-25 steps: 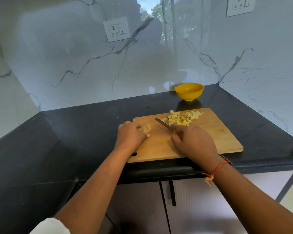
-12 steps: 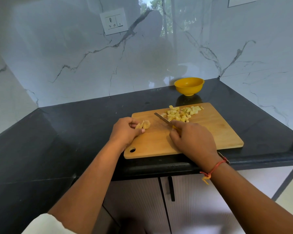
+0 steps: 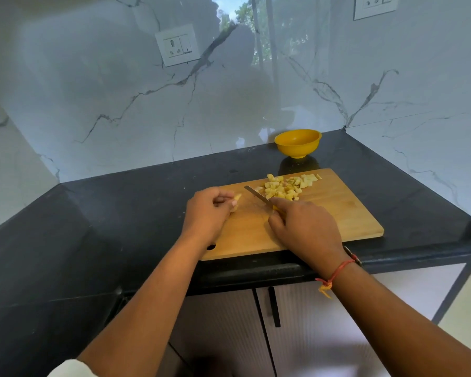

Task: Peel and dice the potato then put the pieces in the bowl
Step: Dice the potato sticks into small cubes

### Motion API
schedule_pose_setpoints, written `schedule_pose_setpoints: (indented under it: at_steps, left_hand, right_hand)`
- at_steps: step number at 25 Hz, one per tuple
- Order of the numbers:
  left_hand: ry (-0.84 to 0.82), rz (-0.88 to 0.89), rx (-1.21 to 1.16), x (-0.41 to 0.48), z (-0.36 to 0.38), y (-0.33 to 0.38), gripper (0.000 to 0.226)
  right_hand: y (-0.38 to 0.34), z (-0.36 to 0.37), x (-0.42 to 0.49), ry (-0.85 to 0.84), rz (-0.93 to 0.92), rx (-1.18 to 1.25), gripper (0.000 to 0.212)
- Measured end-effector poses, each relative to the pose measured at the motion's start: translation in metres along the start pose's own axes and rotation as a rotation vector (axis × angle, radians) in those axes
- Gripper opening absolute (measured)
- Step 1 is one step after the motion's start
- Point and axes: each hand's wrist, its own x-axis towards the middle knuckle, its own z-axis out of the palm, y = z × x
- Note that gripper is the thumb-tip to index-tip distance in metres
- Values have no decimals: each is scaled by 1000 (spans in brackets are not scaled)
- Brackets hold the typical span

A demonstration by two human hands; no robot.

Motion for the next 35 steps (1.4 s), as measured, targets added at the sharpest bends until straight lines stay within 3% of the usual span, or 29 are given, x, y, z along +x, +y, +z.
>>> schedule_pose_setpoints:
  at_steps: [4, 7, 11, 19, 28, 35]
  left_hand:
    - [-67, 186, 197, -13, 25, 9, 15]
    - [-34, 235, 207, -14, 28, 7, 12]
    - [-33, 230, 152, -12, 26, 6, 3]
    - [-56, 239, 170, -11, 28, 1, 7]
    - [-68, 197, 132, -8, 26, 1, 4]
    - [-7, 194, 118, -11, 34, -2, 6]
  right_hand:
    - [-3, -3, -3, -11, 44, -14, 44]
    - [-6, -7, -9, -76, 88, -20, 44]
    - [-16, -11, -15, -146, 86, -58, 47]
    - [-30, -6, -11, -212, 87, -125, 49]
    - [-39, -1, 11, -414, 153, -180, 51]
    - [-31, -13, -21, -338, 75, -277, 59]
